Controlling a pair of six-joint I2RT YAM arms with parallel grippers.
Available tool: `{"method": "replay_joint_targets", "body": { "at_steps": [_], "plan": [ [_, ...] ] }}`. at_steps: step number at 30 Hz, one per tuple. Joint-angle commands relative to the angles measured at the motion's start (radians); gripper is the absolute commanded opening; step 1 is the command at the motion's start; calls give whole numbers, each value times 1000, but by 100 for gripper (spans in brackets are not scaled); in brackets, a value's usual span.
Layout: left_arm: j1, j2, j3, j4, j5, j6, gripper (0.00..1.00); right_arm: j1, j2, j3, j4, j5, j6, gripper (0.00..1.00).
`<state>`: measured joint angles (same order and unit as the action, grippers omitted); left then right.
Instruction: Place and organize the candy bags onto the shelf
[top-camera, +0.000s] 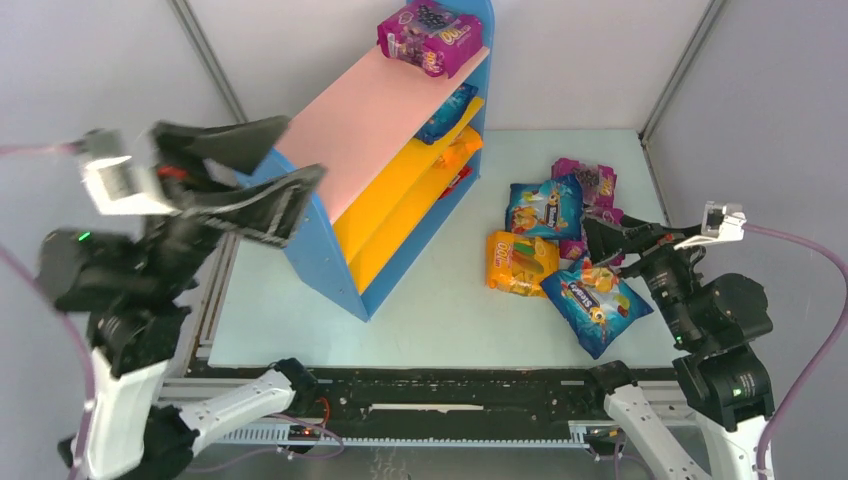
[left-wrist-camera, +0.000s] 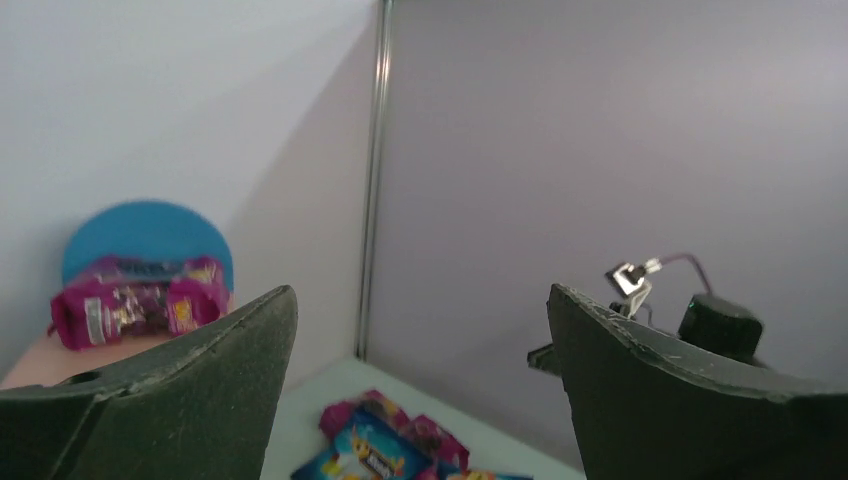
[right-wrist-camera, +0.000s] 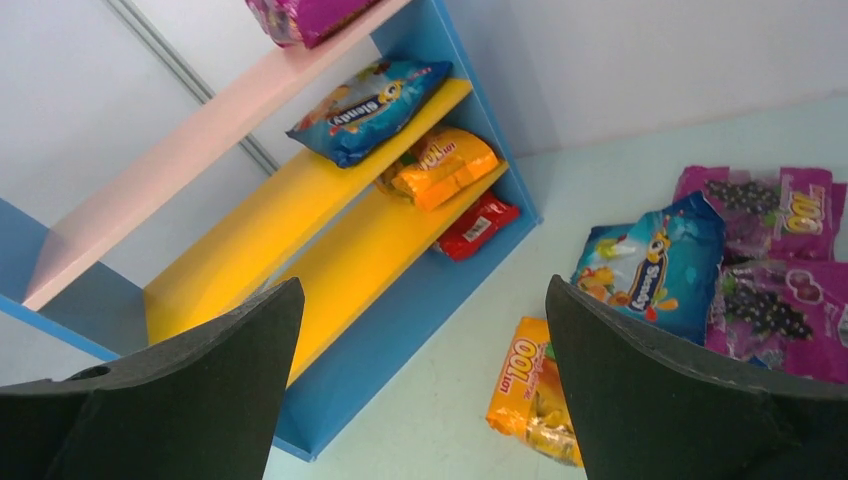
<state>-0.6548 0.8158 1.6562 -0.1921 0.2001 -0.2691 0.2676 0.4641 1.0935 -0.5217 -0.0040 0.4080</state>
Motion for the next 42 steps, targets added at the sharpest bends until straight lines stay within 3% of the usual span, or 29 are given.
{"method": "replay_joint_targets", "body": {
  "at_steps": [1,3,6,9,16,25,31,36,42],
  "plan": [
    [-170,112,36,-149,-170,144,100,-11,31,6,-36,26,22,100],
    [-218,151,27,-160,-220,196,100,-11,48,5,-36,-30,2,100],
    [-231,217,41,-209,-188,216,100,-10,75,3,-32,-139,-31,100],
    [-288,234,17,-214,-214,256,100,-6,97,-9,-46,-156,-36,100],
    [-461,217,-93,-225,-603,439,100,-7,207,-36,-154,-9,-12,100],
    [-465,42,-296,-69,-411,415,100,-48,486,-95,-92,180,-86,100],
    [-466,13,-374,12,-319,343,100,-320,732,-94,78,-164,-7,95],
    [-469,-3,-402,27,-331,323,100,-523,926,-64,191,-438,75,91],
    [-470,-49,-459,68,-355,331,100,-596,1188,85,231,-607,83,87]
  ]
}}
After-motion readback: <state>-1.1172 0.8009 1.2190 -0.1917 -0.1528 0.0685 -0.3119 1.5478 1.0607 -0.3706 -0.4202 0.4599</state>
